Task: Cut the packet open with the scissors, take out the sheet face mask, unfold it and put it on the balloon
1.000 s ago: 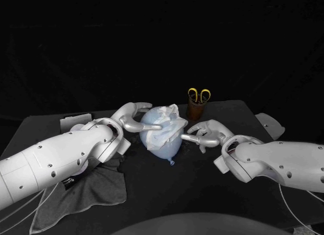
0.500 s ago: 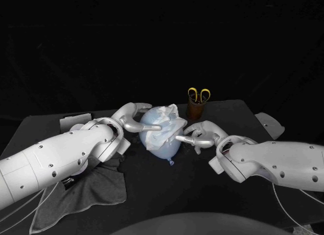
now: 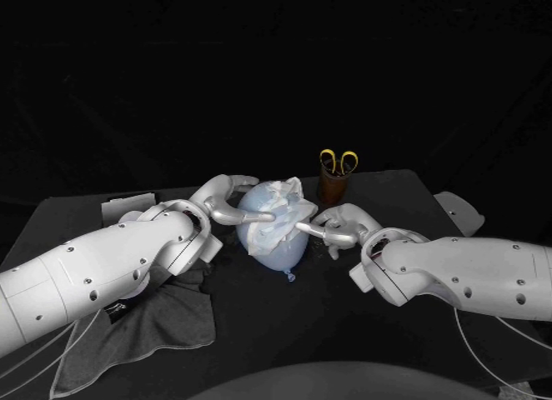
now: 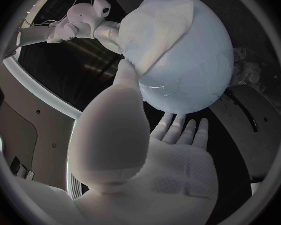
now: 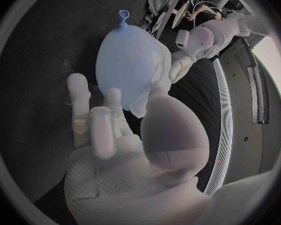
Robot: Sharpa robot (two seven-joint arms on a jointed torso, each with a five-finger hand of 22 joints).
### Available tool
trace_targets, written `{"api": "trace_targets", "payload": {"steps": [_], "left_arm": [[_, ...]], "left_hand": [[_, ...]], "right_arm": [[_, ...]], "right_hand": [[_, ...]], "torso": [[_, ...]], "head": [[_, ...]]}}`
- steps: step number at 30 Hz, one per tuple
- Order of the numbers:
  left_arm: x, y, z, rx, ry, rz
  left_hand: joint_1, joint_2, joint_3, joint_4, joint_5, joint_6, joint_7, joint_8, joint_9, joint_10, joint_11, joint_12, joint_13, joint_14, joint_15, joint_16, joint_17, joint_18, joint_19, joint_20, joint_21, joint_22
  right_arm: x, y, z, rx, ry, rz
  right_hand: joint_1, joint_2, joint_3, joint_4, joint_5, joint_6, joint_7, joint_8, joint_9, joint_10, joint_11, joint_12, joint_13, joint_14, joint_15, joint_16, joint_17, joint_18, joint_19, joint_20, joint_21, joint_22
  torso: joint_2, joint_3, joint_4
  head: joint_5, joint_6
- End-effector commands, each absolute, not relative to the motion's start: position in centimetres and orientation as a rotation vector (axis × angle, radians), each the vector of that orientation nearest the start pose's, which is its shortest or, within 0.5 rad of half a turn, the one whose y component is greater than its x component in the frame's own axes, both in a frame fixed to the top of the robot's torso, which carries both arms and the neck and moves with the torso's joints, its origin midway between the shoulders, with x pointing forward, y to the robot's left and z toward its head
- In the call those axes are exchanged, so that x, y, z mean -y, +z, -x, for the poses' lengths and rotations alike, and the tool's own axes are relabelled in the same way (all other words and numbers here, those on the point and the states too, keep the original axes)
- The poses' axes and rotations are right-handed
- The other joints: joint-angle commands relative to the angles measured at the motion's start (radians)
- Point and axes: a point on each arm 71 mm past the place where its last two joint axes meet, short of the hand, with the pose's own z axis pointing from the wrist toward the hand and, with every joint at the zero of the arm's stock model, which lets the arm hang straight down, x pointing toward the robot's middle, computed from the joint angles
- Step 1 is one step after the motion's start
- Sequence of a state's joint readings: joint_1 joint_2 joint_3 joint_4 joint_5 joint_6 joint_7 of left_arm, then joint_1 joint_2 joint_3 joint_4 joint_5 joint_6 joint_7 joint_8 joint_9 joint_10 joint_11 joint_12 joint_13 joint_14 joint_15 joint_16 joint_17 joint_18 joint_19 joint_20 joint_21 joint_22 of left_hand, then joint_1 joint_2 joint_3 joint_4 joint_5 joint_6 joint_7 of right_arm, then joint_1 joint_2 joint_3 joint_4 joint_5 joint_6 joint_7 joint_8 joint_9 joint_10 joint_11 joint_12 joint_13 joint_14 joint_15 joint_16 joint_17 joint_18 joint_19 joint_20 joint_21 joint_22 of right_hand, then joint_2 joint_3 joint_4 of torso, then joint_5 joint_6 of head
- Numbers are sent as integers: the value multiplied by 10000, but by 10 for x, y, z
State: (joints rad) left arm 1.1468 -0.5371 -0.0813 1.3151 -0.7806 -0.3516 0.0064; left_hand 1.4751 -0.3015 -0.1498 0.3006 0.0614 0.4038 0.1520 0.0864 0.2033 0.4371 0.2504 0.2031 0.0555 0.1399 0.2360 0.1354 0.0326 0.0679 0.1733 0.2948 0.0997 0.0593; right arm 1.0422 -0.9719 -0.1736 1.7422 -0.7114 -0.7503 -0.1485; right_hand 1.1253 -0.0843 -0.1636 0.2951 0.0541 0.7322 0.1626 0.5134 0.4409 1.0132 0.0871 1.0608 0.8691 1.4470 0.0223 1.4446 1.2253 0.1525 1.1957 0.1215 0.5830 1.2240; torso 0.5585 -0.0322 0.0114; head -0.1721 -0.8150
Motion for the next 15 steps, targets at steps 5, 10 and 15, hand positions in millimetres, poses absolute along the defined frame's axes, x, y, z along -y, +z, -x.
{"api": "trace_targets", "payload": {"steps": [5,10,15], "left_arm": [[-100,-239,-496,-18670,-11004,4369],[-100,-240,-497,-18712,-11015,4421],[-100,-240,-497,-18729,-10992,4482]], "left_hand": [[121,27,88,21,14,117,1310,49,31,110,-26,31,11,72,-1,83,16,-76,-81,1,-39,-13],[140,36,103,21,12,124,1306,55,33,117,-31,24,10,83,-5,80,18,-75,-85,0,-42,-16],[140,36,103,21,12,124,1306,55,33,117,-31,24,10,83,-5,80,18,-75,-85,0,-42,-16]], "right_arm": [[232,-281,-395,-17840,6468,-8863],[229,-280,-397,-17699,6427,-8783],[229,-278,-398,-17463,6402,-8580]], "right_hand": [[125,489,-241,-25,182,497,-291,925,47,1022,-282,926,852,225,-296,158,339,40,458,-195,662,243],[1625,824,-235,-430,511,588,-459,1520,28,1827,-443,1699,1764,397,-447,257,638,-37,712,-341,1138,419],[2950,1090,-115,-961,-44,625,-534,1797,-18,2228,-524,2111,2314,511,-522,365,922,-108,896,-418,1572,596]], "torso": [[1,-2,5],[7,-2,-8],[1,0,-7]], "head": [[-50,-35],[-71,-39],[-75,-55]]}}
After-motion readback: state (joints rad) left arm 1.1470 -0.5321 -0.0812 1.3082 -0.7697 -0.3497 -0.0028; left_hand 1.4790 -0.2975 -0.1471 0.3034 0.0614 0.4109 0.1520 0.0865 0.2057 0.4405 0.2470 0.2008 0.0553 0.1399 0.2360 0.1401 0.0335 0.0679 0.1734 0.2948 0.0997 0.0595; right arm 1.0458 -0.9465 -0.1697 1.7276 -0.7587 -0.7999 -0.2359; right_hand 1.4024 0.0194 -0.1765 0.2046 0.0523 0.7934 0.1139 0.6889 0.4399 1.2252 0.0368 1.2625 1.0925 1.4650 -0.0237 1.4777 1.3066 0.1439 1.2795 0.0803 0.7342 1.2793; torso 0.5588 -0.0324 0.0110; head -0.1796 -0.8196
